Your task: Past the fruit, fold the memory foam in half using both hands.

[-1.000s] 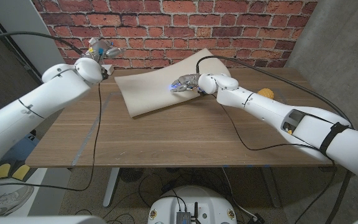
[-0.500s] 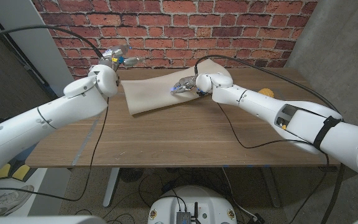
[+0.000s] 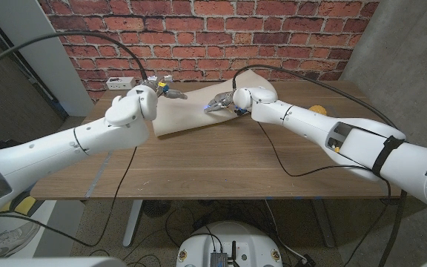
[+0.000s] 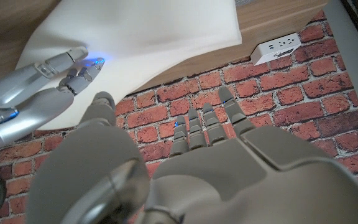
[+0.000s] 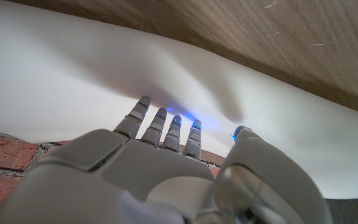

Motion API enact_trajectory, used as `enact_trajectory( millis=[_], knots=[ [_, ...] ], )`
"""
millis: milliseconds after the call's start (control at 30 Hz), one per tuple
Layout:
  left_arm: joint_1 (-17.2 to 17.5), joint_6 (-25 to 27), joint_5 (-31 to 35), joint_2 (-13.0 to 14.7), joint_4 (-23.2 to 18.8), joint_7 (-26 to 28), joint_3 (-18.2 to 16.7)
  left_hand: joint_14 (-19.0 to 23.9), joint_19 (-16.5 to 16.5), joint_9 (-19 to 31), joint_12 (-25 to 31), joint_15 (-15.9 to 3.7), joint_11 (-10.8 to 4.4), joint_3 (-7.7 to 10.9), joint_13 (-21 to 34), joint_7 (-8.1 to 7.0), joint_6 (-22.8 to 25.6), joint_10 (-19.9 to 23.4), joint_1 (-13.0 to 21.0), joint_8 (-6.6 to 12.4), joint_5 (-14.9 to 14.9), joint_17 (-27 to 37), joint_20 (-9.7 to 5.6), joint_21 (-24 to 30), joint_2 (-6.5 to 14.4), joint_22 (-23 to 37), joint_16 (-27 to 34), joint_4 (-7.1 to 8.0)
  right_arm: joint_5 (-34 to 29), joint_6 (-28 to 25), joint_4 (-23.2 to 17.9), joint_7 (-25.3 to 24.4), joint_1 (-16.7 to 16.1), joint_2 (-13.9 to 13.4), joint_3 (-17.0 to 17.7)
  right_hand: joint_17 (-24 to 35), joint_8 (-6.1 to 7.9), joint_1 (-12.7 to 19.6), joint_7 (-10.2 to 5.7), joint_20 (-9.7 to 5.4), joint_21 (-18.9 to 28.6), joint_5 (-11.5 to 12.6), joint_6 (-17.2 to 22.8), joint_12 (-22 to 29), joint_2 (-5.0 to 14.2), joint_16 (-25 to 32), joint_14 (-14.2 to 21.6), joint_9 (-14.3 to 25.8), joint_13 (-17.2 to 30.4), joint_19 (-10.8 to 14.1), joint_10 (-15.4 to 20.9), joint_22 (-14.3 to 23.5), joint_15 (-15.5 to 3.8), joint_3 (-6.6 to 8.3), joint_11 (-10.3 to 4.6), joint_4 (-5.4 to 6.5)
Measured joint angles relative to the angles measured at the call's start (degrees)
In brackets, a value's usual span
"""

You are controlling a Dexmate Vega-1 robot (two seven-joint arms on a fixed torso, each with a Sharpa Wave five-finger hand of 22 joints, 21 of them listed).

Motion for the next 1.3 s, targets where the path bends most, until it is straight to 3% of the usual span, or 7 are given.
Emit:
enact_trajectory(
  millis=[167, 467, 533, 967, 1133, 1267, 1300],
  knots=[
    [-1.9, 1.3, 5.3, -1.4, 1.7, -5.5, 4.0, -1.3, 0.0, -0.3, -0.4, 0.50, 0.29, -0.24, -1.1, 0.26, -0.7, -0.8, 0.3, -0.23, 0.0, 0.0, 0.00, -1.1, 0.4, 0.0, -0.2, -0.24, 0.7, 0.0, 0.2, -0.2, 0.2, 0.0, -0.2, 0.0, 0.00, -0.5, 0.00, 0.00, 0.0, 0.0, 0.0, 0.0, -0.07, 0.0, 0.0, 0.0, 0.0, 0.0, 0.0, 0.0, 0.00, -0.23, 0.00, -0.23],
    [-3.5, 1.8, 10.2, -3.9, 5.1, -9.8, 8.2, -4.4, -2.3, -0.3, -1.3, 1.28, -0.35, -0.95, -4.2, -0.90, -5.3, -4.7, 0.6, -0.67, 0.7, 0.0, 2.26, -4.8, 0.6, 0.0, -0.4, -0.48, 1.6, 0.4, 1.3, -0.6, 0.6, 0.2, -0.5, 0.0, 0.00, -1.1, 0.00, -0.21, 0.0, 0.3, 0.0, 0.0, -0.01, 0.0, 0.0, 0.0, 0.0, -0.2, 0.0, 0.0, 0.00, -0.23, 0.00, -0.23],
    [-3.8, 1.8, 13.7, -4.3, 5.9, -13.2, 8.8, -5.2, -2.7, -0.3, -1.3, 1.52, -0.19, -1.35, -4.7, -1.09, -6.0, -5.3, 0.8, -0.67, 0.7, 0.0, 2.70, -5.5, 0.3, 0.0, -0.4, -0.55, 1.8, 0.5, 1.6, -0.7, 0.7, 0.3, -0.6, 0.0, 0.00, -1.1, 0.00, -0.21, 0.0, 0.3, 0.0, 0.0, -0.01, 0.0, 0.0, 0.0, 0.0, -0.2, 0.0, 0.0, 0.00, -0.23, 0.00, -0.24],
    [-5.2, -1.7, 24.3, -7.6, 11.7, -26.7, 11.2, -12.6, -5.9, -0.3, -1.3, 5.59, 1.84, -3.05, -7.7, 0.44, -16.0, -14.6, 1.8, -0.66, 1.9, 0.1, 3.74, -12.7, 0.0, 0.2, -0.4, -0.64, 2.9, 2.4, 4.9, -1.6, 1.6, 1.6, -0.9, -0.1, 0.00, -1.5, 0.31, -0.01, 0.0, 0.3, -0.3, 0.0, 0.00, -0.3, 0.0, 0.0, 0.0, -0.6, -0.3, 0.0, 0.00, -0.43, 0.31, -0.44],
    [-5.3, -4.1, 29.5, -9.6, 14.6, -32.5, 11.4, -16.9, -8.1, -0.3, -1.3, 6.43, 2.79, -3.23, -7.8, 1.85, -18.9, -18.4, 3.5, -0.66, 2.4, 0.2, 3.76, -16.6, 1.8, 0.2, -0.4, -0.71, 3.4, 3.1, 5.9, -2.0, 1.8, 1.9, -0.9, -0.2, 0.00, -1.7, 0.31, -0.01, 0.0, 0.3, -0.3, 0.0, 0.23, -0.3, 0.0, 0.0, 0.0, -0.6, -0.3, 0.0, 0.00, -0.43, 0.31, -0.44],
    [-4.8, -4.1, 29.5, -11.3, 17.1, -32.5, 11.3, -18.5, -9.1, -0.3, -1.3, 7.03, 3.42, -3.06, -7.8, 2.53, -18.9, -18.8, 4.6, -0.66, 2.4, 0.2, 3.77, -18.2, 2.8, 0.2, -0.4, -0.54, 3.7, 3.4, 6.1, -2.3, 1.8, 2.0, -0.9, -0.2, 0.00, -1.7, 0.31, -0.01, 0.0, 0.3, -0.3, 0.0, 0.23, -0.3, 0.0, 0.0, 0.0, -0.6, -0.3, 0.0, 0.00, -0.43, 0.31, -0.44],
    [-4.5, -6.8, 34.0, -11.9, 17.8, -37.3, 11.1, -18.7, -9.1, -0.3, -1.3, 7.04, 3.65, -3.06, -7.8, 2.53, -18.9, -18.5, 4.8, -0.67, 2.4, 0.2, 3.77, -18.4, 3.1, 0.2, -0.4, -0.54, 3.8, 3.6, 6.5, -2.3, 1.9, 2.0, -0.9, -0.2, 0.00, -1.7, 0.31, -0.01, 0.0, 0.3, -0.3, 0.0, 0.23, -0.3, 0.0, -0.1, 0.0, -0.6, -0.3, 0.0, 0.00, -0.43, 0.31, -0.44]
  ],
)
